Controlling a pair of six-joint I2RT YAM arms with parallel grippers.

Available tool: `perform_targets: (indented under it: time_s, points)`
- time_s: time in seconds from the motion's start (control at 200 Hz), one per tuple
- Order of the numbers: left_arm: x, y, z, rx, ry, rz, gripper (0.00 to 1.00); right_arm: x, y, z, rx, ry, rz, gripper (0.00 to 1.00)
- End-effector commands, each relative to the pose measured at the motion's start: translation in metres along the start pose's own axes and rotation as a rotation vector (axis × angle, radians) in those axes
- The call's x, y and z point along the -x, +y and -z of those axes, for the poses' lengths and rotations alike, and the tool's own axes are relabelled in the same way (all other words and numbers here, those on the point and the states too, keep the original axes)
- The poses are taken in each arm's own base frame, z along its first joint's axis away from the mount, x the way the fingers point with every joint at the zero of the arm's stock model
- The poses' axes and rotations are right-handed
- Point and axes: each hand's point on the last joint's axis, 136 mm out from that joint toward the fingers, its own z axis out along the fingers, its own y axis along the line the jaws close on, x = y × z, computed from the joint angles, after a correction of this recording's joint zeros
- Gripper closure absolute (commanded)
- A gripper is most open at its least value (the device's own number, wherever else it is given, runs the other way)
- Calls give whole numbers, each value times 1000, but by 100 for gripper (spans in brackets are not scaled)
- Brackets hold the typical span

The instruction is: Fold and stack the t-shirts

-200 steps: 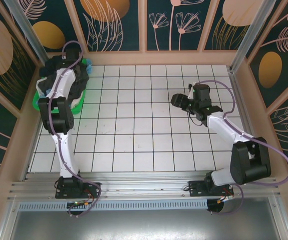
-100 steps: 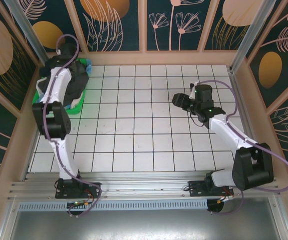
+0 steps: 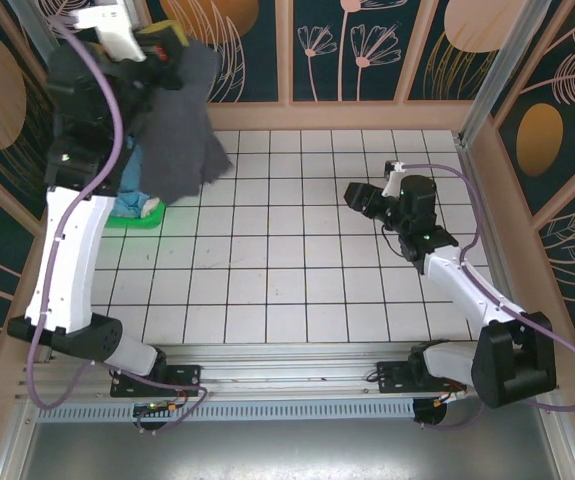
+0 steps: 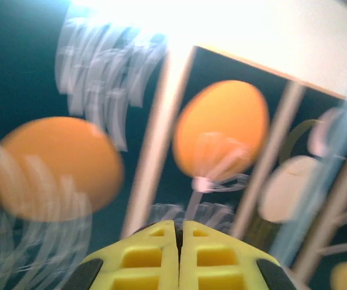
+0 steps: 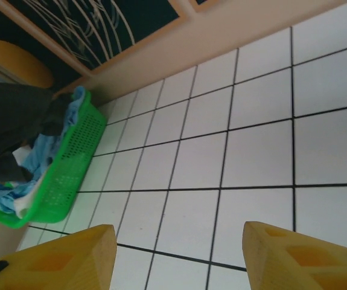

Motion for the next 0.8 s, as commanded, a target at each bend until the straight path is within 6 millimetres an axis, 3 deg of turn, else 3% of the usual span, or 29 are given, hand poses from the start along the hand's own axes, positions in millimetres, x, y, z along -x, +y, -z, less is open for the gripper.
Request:
perform_targets:
  time_s: [0.0,0.095,0.175,0.28,0.285,0.37,0.45,0.52,0.565,0.616,0.681,0.756,0.796]
  points:
    - [-21,-67,-17,-233,50,-11,100,21,30,15,97,-71,31,42]
    - [-31,-97,-24,-362,64,53,100,23,35,26,106,-89,42,42]
    - [-49,-82,-37,-299,77,107,100,23,37,33,107,-96,46,42]
    - [-99,-19,-55,-7,113,134,100,16,28,36,60,-85,33,42]
    - [-110,-15,-56,2,134,137,100,16,27,36,56,-84,32,42]
    - [-168,55,-56,205,186,235,100,4,7,34,-31,-48,1,42]
    - [-232,120,-45,319,272,374,84,-11,-15,31,-132,-1,-37,34]
    - [-289,170,-24,448,362,445,49,-26,-43,34,-271,37,-80,26]
    - [-323,193,-7,524,427,464,38,-36,-62,39,-365,49,-100,24]
    - [-351,201,9,554,485,442,32,-51,-81,45,-448,71,-119,22]
    - [-380,199,26,538,541,451,10,-70,-96,49,-507,109,-139,18]
    - [-410,184,40,474,602,465,4,-92,-105,49,-525,153,-193,18]
    - [-422,174,45,452,632,454,4,-105,-100,43,-481,192,-211,19]
